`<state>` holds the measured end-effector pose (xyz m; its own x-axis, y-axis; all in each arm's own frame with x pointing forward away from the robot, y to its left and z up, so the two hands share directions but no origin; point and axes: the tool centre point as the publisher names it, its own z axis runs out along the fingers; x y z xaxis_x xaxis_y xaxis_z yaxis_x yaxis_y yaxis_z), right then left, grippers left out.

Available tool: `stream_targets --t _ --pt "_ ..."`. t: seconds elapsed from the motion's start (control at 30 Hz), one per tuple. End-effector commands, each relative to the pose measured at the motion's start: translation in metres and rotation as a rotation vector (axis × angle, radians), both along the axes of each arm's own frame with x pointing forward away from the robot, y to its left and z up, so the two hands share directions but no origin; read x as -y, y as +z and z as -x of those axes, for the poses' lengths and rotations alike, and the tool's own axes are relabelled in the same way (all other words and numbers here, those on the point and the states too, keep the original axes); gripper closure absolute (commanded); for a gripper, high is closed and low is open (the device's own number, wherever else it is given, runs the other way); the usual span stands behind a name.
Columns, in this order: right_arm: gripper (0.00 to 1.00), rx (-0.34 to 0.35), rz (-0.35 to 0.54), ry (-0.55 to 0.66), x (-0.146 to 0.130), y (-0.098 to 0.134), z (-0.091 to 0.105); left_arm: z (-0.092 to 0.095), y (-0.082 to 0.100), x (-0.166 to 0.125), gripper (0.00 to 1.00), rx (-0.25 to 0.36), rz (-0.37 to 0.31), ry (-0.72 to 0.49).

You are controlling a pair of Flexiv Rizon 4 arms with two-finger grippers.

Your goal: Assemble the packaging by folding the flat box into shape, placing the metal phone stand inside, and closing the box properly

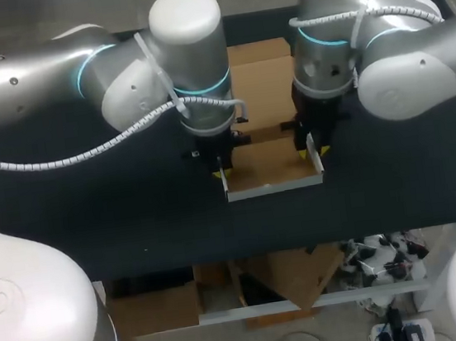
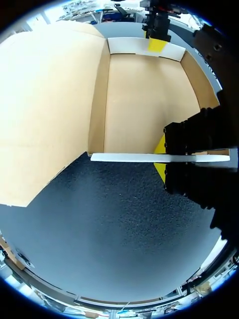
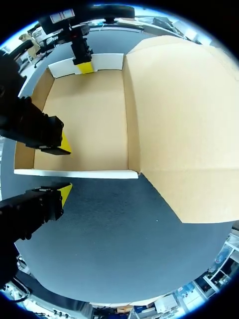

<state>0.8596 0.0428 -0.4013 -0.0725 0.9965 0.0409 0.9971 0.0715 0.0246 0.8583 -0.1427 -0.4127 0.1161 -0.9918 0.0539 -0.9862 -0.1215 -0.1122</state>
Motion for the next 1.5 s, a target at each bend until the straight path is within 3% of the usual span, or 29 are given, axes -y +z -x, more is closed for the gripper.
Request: stream_targets --t 0.03,0.17,0.23,0.33,0.47,0.83,1.07,1.33,1.5 --pt "0.57 0.034 -0.052 0.029 0.012 0.010 0.011 0.003 0.001 0.001 1.00 0.010 -0.005 0.001" --pt "0.49 0.062 -0.080 0.089 0.014 0.020 0.016 0.003 0.001 0.000 1.00 0.012 -0.005 -0.001" --pt "0.29 0.079 -0.100 0.121 0.017 0.025 0.018 0.003 0.001 0.000 1.00 0.013 -0.006 -0.003" --pt "0.09 0.104 -0.137 0.177 0.023 0.032 0.022 0.003 0.001 0.001 1.00 0.014 -0.005 -0.007" --pt "0.00 0.139 -0.167 0.254 0.030 0.041 0.027 0.003 0.001 0.001 1.00 0.011 -0.007 -0.012" --pt "0.00 0.254 -0.250 0.422 0.057 0.060 0.039 0.002 0.003 0.001 1.00 0.011 -0.017 -0.024" --pt "0.00 0.392 -0.292 0.626 0.077 0.074 0.060 0.002 0.003 0.001 1.00 0.008 -0.021 -0.030" --pt "0.00 0.563 -0.488 0.827 0.103 0.085 0.085 0.002 0.003 0.001 1.00 0.008 -0.033 -0.030" --pt "0.00 0.571 -0.520 0.820 0.108 0.086 0.086 0.002 0.003 0.001 1.00 0.005 -0.034 -0.028"
